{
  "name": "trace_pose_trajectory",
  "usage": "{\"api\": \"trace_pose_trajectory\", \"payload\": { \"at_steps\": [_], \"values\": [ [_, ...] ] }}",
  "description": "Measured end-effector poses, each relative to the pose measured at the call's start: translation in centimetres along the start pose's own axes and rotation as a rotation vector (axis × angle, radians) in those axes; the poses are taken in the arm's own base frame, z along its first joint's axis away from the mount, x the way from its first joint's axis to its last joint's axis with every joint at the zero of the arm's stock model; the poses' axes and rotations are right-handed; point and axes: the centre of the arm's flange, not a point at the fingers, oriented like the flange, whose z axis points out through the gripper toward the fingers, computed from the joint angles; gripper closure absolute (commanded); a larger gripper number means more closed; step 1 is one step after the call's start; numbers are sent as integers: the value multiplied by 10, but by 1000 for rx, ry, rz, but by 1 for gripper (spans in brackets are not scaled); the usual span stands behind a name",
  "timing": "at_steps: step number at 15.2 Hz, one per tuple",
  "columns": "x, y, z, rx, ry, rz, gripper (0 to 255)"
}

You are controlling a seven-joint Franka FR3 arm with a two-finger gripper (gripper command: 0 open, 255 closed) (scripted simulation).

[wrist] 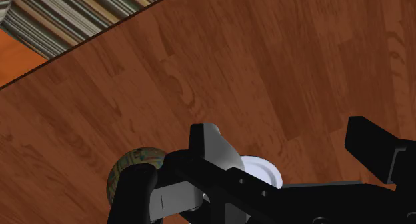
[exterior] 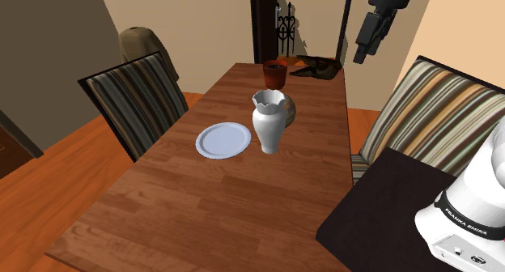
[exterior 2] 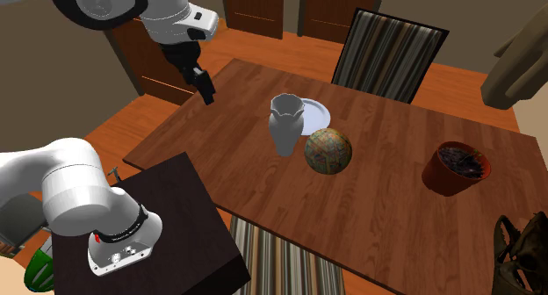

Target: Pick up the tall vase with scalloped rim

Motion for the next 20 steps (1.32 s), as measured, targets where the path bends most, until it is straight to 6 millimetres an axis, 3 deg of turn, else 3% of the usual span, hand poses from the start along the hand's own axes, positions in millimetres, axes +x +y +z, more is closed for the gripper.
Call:
{"api": "trace_pose_trajectory", "payload": {
  "at_steps": [2, 5, 20],
  "values": [
    [5, 3, 3, 4, 1, 1, 0],
    [28, 15, 24, 25, 6, 5, 0],
    [173, 76, 145, 148, 49, 31, 0]
  ]
}}
